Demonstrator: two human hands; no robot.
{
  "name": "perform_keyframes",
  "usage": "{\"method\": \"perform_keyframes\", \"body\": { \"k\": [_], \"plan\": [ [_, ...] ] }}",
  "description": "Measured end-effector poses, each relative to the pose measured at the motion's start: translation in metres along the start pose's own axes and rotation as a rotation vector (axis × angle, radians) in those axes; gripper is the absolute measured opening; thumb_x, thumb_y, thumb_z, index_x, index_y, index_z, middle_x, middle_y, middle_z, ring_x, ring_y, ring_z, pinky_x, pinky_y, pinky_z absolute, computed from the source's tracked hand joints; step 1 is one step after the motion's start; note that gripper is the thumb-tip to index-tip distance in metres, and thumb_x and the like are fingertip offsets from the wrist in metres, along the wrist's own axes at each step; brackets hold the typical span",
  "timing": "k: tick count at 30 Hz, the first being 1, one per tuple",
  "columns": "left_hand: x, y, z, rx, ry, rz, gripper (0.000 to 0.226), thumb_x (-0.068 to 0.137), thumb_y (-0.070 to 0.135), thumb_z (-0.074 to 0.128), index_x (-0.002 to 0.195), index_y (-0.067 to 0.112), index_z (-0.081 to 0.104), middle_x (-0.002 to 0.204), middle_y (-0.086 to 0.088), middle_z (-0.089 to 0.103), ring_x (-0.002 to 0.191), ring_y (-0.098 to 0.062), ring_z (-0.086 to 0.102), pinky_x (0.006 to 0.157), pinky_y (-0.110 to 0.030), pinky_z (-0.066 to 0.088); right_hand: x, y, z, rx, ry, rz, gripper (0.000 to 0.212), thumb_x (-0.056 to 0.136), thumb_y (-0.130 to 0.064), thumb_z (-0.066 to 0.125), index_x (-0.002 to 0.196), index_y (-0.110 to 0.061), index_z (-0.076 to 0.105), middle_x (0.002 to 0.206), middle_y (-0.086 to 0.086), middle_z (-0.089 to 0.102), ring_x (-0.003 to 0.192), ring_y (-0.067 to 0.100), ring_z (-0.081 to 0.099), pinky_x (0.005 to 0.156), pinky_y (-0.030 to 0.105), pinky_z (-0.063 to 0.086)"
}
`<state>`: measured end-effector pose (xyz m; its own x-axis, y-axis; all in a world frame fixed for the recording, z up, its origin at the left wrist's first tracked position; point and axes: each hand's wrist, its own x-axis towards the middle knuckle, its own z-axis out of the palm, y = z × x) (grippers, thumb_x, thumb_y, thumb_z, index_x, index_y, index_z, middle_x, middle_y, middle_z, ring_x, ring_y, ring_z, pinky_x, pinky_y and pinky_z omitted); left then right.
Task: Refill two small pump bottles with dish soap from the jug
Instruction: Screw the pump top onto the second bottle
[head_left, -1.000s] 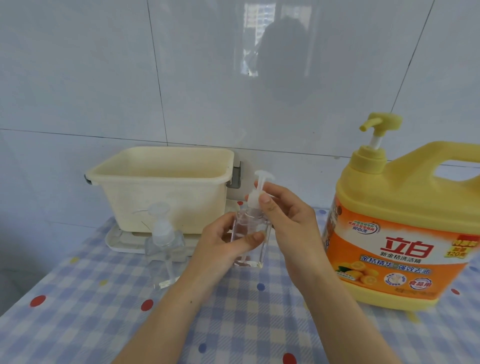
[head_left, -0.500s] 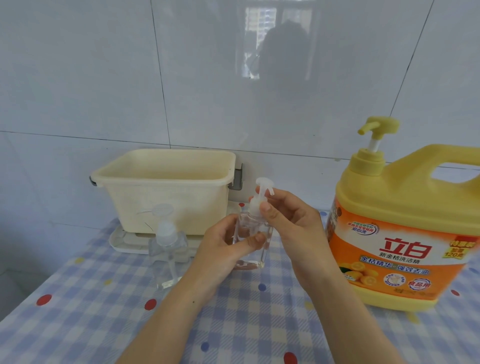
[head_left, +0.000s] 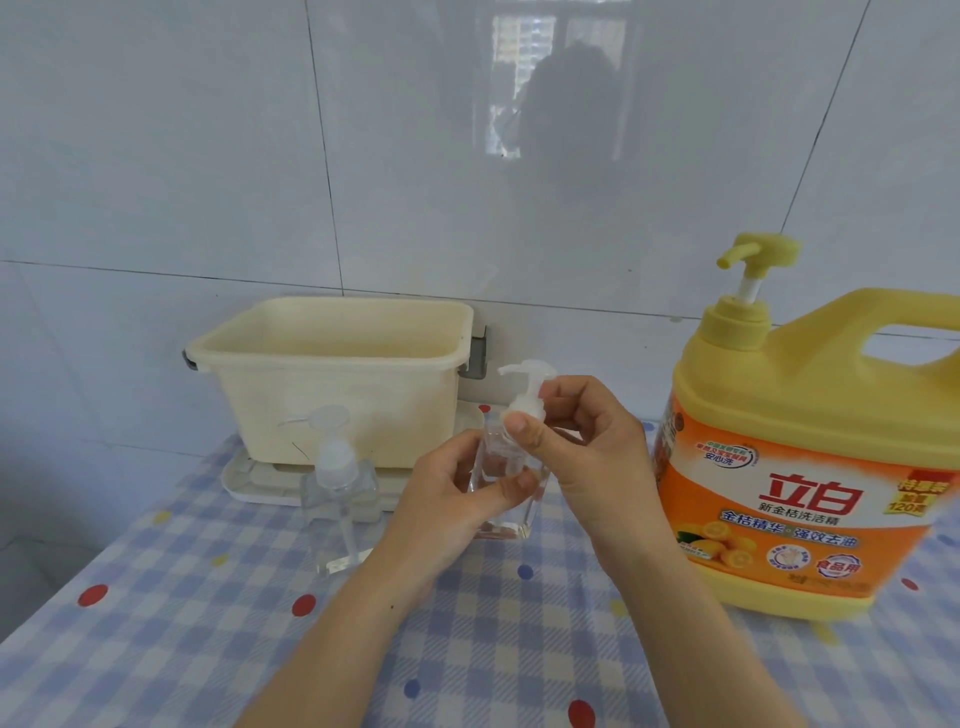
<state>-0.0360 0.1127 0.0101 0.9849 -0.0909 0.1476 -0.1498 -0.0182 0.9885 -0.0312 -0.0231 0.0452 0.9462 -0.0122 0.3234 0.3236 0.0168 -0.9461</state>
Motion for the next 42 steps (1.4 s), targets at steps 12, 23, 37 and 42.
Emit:
{"method": "perform_keyframes", "body": {
  "k": [12, 23, 37, 42],
  "plan": [
    [0.001, 0.001, -0.002, -0.017, 0.013, -0.010, 0.024, 0.076, 0.028, 0.079, 0.099, 0.029, 0.070, 0.101, -0.001, 0.074, 0.100, -0.023, 0.069, 0.076, -0.050, 0.061, 0.000, -0.003, -0.006, 0.056, -0.233, 0.133, 0.024, 0.095, -0.029, 0.050, 0.109, -0.028, 0.070, 0.104, -0.012, 0.074, 0.099, -0.002, 0.066, 0.076, 0.009, 0.050],
    [-0.001, 0.004, 0.001, 0.042, 0.003, 0.032, 0.031, 0.072, 0.034, 0.078, 0.102, 0.031, 0.069, 0.096, 0.005, 0.074, 0.094, -0.017, 0.071, 0.074, -0.044, 0.062, 0.001, 0.004, -0.005, -0.110, -0.080, 0.065, 0.048, 0.061, -0.053, 0.074, 0.098, -0.024, 0.064, 0.104, -0.009, 0.069, 0.110, 0.014, 0.061, 0.101, 0.041, 0.048],
    [-0.001, 0.005, 0.000, 0.000, 0.007, 0.006, 0.030, 0.076, 0.024, 0.078, 0.105, 0.027, 0.069, 0.098, 0.003, 0.075, 0.095, -0.015, 0.071, 0.073, -0.041, 0.062, 0.001, -0.001, -0.008, -0.016, -0.204, 0.143, 0.023, 0.084, -0.027, 0.069, 0.107, -0.029, 0.073, 0.118, -0.015, 0.068, 0.109, 0.000, 0.061, 0.071, 0.008, 0.049],
    [-0.002, 0.005, 0.002, 0.013, -0.020, 0.024, 0.033, 0.078, 0.022, 0.077, 0.109, 0.023, 0.068, 0.094, 0.003, 0.074, 0.090, -0.013, 0.071, 0.064, -0.027, 0.059, 0.002, 0.005, -0.005, -0.083, -0.114, 0.089, 0.027, 0.076, -0.034, 0.077, 0.099, -0.024, 0.069, 0.107, -0.012, 0.071, 0.110, 0.012, 0.062, 0.103, 0.042, 0.045]
  ]
}}
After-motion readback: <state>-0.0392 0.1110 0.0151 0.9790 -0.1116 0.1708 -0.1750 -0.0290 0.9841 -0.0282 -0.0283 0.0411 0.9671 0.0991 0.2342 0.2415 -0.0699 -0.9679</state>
